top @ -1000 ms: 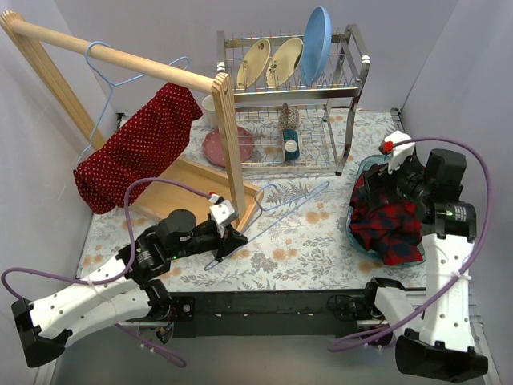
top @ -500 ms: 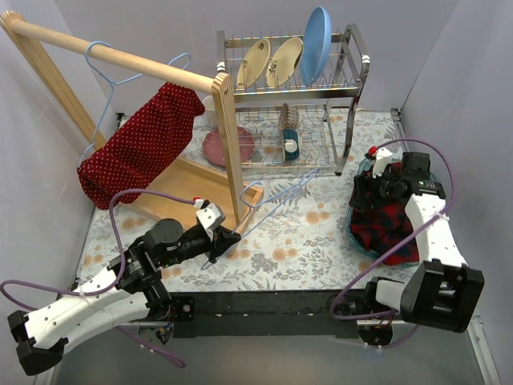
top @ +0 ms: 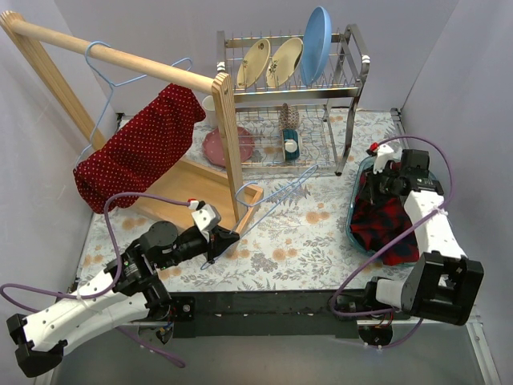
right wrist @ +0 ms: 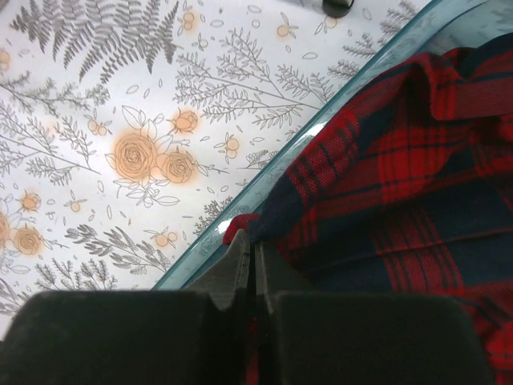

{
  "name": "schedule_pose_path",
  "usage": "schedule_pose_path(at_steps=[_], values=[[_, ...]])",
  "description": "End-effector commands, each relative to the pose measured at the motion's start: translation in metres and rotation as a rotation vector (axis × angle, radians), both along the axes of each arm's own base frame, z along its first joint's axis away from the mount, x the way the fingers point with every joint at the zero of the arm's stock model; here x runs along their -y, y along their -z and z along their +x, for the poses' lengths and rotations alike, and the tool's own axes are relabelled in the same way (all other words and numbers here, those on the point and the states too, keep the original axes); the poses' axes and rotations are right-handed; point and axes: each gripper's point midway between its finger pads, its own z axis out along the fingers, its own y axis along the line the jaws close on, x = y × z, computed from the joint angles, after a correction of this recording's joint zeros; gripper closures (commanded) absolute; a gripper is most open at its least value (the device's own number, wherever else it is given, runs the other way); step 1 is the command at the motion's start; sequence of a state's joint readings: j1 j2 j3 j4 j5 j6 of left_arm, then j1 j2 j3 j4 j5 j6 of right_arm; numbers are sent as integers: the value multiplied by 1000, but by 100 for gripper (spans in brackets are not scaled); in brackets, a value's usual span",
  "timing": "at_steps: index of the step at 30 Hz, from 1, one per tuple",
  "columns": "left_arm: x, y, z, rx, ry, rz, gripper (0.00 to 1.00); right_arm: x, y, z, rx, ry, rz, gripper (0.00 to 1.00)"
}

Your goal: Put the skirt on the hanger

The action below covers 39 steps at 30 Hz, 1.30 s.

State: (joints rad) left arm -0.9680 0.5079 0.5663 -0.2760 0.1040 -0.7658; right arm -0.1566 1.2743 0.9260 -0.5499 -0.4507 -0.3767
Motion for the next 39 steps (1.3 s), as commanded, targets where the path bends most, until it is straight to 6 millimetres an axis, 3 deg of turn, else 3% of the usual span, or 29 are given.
schedule_pose_path(at_steps=[1,3,4,7,8,11,12,14,15,21,22,24,26,27,28,30,32,35,39], values=[[-1,-6,5,22,-19,-19,100,8,-63,13,194,7,-66,99],[-2,-7,7,27,-35,-21,100,10,-93,16,270,12,-83,99],[-4,-9,7,31,-42,-29,100,9,-128,16,347,9,-91,99],[-6,-12,9,42,-56,-36,100,-2,-184,9,444,-36,-68,99],[-7,-12,9,45,-59,-37,100,-6,-228,8,539,-55,-70,99],[-9,-16,10,53,-69,-47,100,-23,-277,-3,628,-133,-18,99],[-10,-17,10,57,-71,-49,100,-28,-311,-10,705,-149,-11,99],[-11,-19,9,63,-72,-59,100,-41,-338,-18,756,-210,35,99],[-13,-22,9,72,-74,-70,100,-47,-369,-30,834,-235,38,99],[-19,-30,9,106,-96,-105,100,-73,-457,-70,1053,-345,125,99],[-21,-34,8,119,-96,-118,100,-80,-482,-81,1138,-386,124,99],[-25,-37,12,137,-126,-134,100,-85,-501,-89,1160,-404,191,99],[-29,-43,10,157,-131,-159,100,-97,-527,-110,1198,-484,272,99],[-30,-43,10,161,-134,-164,100,-99,-532,-108,1193,-511,302,99],[-32,-46,10,171,-136,-177,100,-106,-549,-124,1273,-599,288,99],[-34,-48,11,176,-147,-183,100,-109,-554,-129,1188,-624,408,99],[-35,-49,10,180,-149,-186,100,-111,-570,-148,1296,-690,351,99],[-37,-50,12,185,-159,-192,100,-106,-586,-148,1333,-643,377,99],[-40,-51,14,189,-176,-196,100,-96,-587,-127,1322,-590,412,99]])
